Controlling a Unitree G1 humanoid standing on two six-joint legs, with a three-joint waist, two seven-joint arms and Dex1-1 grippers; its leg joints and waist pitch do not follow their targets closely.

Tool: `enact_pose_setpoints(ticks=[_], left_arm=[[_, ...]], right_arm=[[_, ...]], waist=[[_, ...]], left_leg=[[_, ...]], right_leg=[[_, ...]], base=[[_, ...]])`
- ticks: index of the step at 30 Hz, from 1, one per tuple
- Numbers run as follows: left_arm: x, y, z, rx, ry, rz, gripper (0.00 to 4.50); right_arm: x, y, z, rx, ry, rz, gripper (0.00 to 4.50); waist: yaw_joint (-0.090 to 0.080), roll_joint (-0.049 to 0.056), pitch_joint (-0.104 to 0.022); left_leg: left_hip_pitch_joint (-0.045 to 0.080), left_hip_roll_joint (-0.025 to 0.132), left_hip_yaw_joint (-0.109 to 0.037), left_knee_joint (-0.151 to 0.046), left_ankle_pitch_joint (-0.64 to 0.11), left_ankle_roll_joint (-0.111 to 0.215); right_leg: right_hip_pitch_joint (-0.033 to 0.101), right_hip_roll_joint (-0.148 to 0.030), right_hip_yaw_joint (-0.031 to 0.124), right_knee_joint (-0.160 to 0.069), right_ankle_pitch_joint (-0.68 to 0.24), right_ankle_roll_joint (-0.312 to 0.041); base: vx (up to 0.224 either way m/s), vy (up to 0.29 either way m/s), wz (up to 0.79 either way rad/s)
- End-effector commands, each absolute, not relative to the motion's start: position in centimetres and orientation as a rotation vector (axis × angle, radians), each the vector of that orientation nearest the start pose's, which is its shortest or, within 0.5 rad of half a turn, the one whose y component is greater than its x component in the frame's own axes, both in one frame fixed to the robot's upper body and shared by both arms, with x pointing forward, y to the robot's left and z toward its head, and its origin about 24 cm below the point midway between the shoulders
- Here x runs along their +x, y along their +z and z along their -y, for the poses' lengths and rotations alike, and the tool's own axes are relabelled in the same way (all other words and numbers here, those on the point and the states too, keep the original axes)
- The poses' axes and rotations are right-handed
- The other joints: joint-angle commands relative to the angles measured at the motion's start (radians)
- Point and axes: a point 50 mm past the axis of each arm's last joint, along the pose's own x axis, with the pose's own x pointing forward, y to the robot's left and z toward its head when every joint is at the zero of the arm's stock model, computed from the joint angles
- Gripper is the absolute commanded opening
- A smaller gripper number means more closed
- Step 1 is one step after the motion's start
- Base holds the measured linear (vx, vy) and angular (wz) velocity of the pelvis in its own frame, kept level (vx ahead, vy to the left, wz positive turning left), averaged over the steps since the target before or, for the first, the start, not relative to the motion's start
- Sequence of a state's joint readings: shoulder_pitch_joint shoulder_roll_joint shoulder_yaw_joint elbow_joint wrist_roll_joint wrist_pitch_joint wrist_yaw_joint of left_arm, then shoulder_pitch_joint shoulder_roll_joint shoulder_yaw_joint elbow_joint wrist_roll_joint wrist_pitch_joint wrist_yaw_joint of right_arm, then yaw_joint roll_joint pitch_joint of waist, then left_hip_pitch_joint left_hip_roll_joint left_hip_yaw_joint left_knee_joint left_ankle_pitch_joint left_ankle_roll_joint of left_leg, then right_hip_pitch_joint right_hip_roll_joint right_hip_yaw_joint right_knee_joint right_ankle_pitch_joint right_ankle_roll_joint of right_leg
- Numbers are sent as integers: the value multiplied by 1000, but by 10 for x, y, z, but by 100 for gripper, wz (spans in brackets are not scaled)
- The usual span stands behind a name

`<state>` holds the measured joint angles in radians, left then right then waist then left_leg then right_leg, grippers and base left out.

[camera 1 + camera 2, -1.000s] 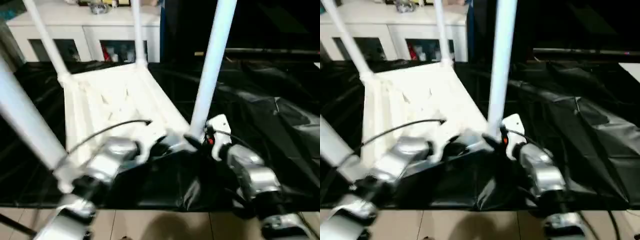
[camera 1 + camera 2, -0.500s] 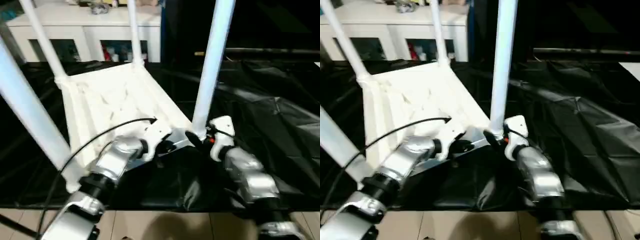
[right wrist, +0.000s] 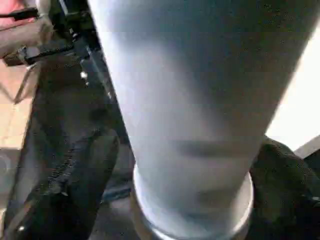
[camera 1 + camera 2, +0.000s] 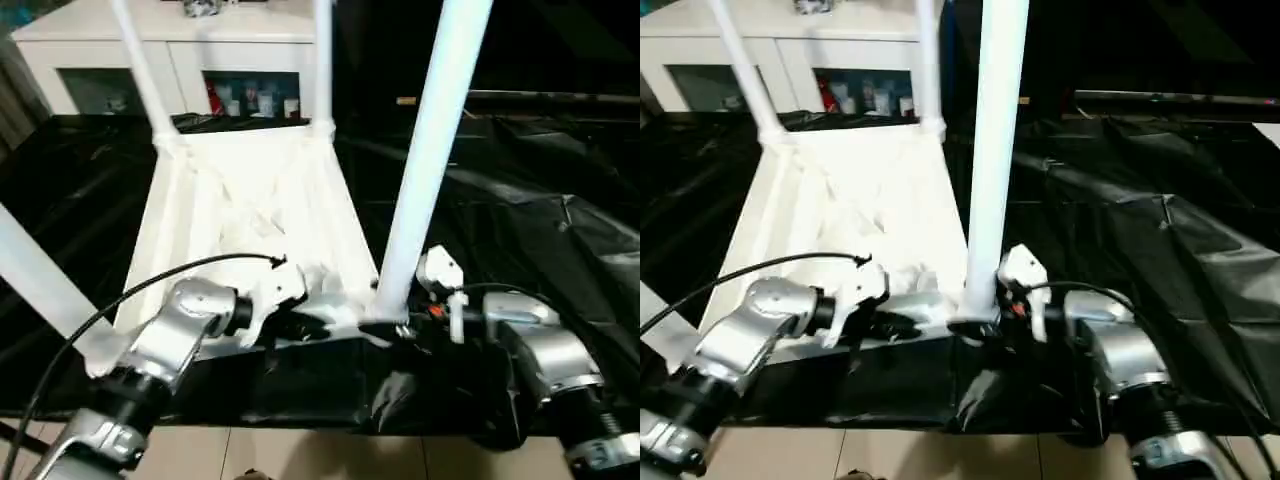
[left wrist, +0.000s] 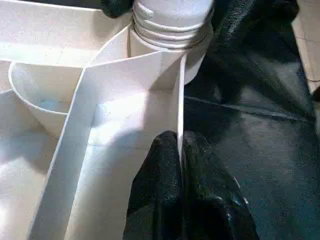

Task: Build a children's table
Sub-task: Rotate leg to tighten

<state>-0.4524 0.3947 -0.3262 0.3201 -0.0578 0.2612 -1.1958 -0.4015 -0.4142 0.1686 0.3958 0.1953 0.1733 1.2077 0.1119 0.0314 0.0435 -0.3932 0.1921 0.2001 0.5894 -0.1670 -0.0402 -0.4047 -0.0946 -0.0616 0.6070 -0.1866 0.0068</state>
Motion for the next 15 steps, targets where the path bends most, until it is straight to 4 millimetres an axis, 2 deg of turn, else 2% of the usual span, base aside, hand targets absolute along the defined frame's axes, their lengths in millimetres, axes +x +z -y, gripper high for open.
enact_pose_setpoints(ticks=[1,2,3,5,8,12,15], left_arm=[[285,57,-114,270,-1441,-405,0],[284,57,-115,269,-1438,-405,0],[284,57,-115,269,-1436,-406,0],[284,57,-115,269,-1433,-407,0],[284,56,-115,270,-1428,-408,0],[285,55,-115,276,-1411,-410,0],[291,52,-113,270,-1340,-413,0]], right_arm=[[288,50,154,-137,1316,-352,362],[288,49,153,-146,1323,-356,362],[288,49,153,-151,1327,-358,334],[288,48,153,-166,1331,-366,325],[288,47,154,-172,1328,-371,291],[288,45,156,-188,1325,-378,273],[289,43,155,-154,1277,-360,270]], waist=[[-3,-19,-61],[-4,-20,-59],[-4,-20,-59],[-4,-21,-58],[-4,-21,-60],[-4,-21,-61],[-5,-22,-59]], left_leg=[[23,44,-17,-68,-210,55],[25,44,-17,-69,-224,49],[25,43,-17,-70,-229,44],[26,42,-18,-71,-235,36],[26,42,-18,-70,-223,37],[25,41,-17,-67,-206,47],[26,41,-17,-67,-218,46]], right_leg=[[43,-54,39,-65,-186,-238],[41,-54,39,-68,-214,-228],[40,-54,40,-70,-232,-221],[39,-53,41,-72,-251,-214],[40,-53,41,-69,-230,-213],[41,-51,40,-66,-202,-222],[39,-51,41,-70,-221,-220]], base=[[0,0,0],[0,0,0],[0,0,0],[0,0,0],[0,0,0],[0,0,0],[0,0,0]])
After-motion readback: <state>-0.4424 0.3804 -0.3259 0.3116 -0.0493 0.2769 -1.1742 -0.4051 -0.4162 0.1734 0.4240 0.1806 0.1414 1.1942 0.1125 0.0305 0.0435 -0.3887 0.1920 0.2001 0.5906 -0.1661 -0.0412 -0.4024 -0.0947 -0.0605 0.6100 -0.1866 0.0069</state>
